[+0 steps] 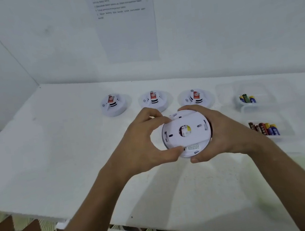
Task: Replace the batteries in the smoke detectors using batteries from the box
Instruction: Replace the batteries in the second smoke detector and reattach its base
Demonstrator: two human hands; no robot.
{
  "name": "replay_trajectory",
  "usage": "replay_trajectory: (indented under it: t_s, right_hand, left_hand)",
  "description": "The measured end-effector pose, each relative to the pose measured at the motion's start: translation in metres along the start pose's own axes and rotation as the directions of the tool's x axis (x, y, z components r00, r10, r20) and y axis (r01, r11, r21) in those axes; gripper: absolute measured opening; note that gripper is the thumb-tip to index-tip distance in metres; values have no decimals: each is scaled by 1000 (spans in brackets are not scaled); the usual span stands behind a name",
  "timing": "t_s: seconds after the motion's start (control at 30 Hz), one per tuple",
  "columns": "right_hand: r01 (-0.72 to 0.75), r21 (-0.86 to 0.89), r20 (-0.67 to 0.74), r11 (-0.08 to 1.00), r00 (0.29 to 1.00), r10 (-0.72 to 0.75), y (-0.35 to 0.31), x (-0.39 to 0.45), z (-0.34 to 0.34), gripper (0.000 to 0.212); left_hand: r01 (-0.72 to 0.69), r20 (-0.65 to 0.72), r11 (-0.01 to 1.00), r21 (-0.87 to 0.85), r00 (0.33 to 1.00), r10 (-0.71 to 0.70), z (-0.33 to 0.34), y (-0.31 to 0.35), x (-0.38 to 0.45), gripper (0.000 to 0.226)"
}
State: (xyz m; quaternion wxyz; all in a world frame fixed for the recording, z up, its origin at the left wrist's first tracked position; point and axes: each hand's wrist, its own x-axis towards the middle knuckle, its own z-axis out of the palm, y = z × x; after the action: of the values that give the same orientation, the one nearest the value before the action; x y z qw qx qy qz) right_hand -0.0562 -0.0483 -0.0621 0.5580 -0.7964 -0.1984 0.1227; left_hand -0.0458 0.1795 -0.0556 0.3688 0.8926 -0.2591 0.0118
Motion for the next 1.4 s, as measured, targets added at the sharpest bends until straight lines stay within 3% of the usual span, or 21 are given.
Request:
replay_trajectory:
  t_s: [0.2, 0.37, 0.53, 0.8, 0.97, 1.27, 1.4]
  right_hand:
    - [4, -8, -39, 1000, 999, -5, -9, 16, 20, 90]
    - [-3, 12, -49, 1000, 999, 4, -17, 20, 33, 90]
    - [-17, 15, -58, 1000, 998, 17, -21, 19, 43, 92]
    - [-24, -29, -74, 999, 997, 22, -27, 20, 53, 92]
    - [-3, -76, -70, 997, 998, -2, -30, 23, 56, 85]
    - [20, -73, -42, 997, 999, -24, -32, 28, 55, 87]
    - [-1, -34, 49, 999, 999, 2, -29, 27, 47, 90]
  left_hand:
    - [5, 83, 999, 51, 996, -9, -24, -16, -1, 72]
    - [-31, 136, 999, -29, 990, 34, -35, -18, -3, 68]
    - [40, 139, 989, -145, 990, -20, -37, -22, -10, 61]
    - [97, 193, 976, -194, 979, -59, -44, -28, -20, 64]
    - [107, 138, 986, -126, 986, -89, -40, -30, -25, 67]
    - [117, 28, 921, -371, 993, -115, -34, -28, -36, 59]
    - [111, 163, 908, -403, 985, -48, -39, -35, -36, 65]
